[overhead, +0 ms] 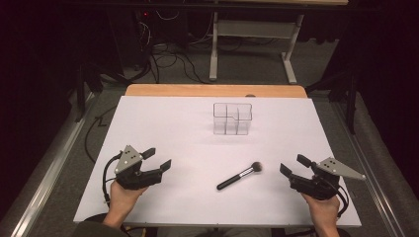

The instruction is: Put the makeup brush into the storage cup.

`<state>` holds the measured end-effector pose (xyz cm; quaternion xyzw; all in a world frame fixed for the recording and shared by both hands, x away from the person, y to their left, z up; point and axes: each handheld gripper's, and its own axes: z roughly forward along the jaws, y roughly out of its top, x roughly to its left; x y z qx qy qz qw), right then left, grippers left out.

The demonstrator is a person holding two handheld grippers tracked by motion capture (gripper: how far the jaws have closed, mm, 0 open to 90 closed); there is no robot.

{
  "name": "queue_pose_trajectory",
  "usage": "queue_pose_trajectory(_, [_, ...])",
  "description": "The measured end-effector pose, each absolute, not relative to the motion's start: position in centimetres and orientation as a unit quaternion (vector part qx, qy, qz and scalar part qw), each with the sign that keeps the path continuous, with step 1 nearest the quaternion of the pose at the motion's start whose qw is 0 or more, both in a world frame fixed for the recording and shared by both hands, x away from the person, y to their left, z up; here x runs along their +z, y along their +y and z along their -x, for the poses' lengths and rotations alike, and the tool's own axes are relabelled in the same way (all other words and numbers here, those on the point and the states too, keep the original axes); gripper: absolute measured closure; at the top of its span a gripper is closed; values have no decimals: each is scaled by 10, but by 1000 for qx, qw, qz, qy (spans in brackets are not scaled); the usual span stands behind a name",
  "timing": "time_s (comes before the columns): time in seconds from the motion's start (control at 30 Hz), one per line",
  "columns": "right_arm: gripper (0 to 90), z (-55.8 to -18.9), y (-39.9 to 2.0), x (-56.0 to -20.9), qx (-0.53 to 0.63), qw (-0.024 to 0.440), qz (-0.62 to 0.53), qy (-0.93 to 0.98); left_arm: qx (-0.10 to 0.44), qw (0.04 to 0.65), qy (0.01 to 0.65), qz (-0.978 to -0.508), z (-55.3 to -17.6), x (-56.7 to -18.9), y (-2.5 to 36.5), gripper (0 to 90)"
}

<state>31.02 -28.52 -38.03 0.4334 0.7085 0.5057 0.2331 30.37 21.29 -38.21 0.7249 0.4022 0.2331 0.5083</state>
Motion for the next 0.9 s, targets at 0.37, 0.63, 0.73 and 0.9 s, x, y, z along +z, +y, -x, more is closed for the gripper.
queue_pose_trajectory(0.37, [270, -311, -285, -381, 504, 233, -433, 710, 223, 512, 398, -728, -304, -381, 211, 300])
queue_pose_trajectory(0.63, [271, -312, -285, -381, 504, 230, -434, 710, 217, 519, 396, -726, -303, -379, 209, 295])
queue_pose_trajectory(0.73, [271, -311, -285, -381, 504, 231, -433, 711, 214, 519, 390, -729, -302, -377, 206, 291])
queue_pose_trajectory(0.9, [271, -312, -285, -381, 504, 230, -436, 709, 212, 520, 378, -736, -301, -374, 201, 286])
